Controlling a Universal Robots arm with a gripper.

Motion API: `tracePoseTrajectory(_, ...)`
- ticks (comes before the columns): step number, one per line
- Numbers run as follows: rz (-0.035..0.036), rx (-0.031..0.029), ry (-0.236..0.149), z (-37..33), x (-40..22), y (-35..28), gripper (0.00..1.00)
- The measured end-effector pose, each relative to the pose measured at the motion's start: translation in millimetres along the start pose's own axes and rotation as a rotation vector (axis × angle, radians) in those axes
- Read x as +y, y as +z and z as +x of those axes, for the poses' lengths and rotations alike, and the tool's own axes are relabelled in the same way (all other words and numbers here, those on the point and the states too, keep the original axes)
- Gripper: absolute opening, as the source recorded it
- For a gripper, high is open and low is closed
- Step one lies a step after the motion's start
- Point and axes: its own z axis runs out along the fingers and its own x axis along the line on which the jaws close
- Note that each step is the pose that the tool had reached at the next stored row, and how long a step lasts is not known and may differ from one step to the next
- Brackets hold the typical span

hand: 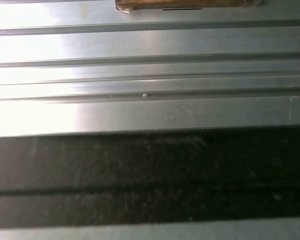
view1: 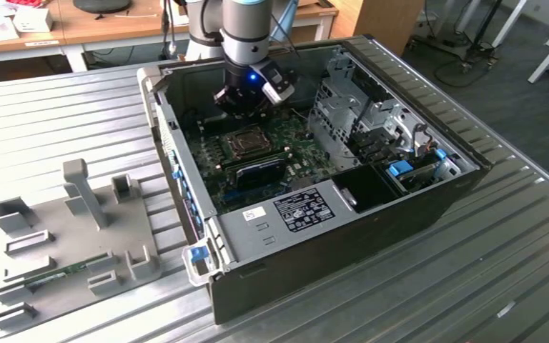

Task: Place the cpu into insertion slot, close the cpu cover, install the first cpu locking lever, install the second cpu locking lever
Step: 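Install the first cpu locking lever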

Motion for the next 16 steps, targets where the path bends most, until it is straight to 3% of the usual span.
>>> tracePoseTrajectory(3, 0.0004, -0.0001, 0.0, -0.3, 0.5, -4.2, 0.1)
tracePoseTrajectory(10, 0.0011, 0.0002, 0.0, -0.3, 0.5, -5.7, 0.1)
tracePoseTrajectory(16, 0.0005, -0.0002, 0.0, -0.9, 1.8, -15.4, 0.1)
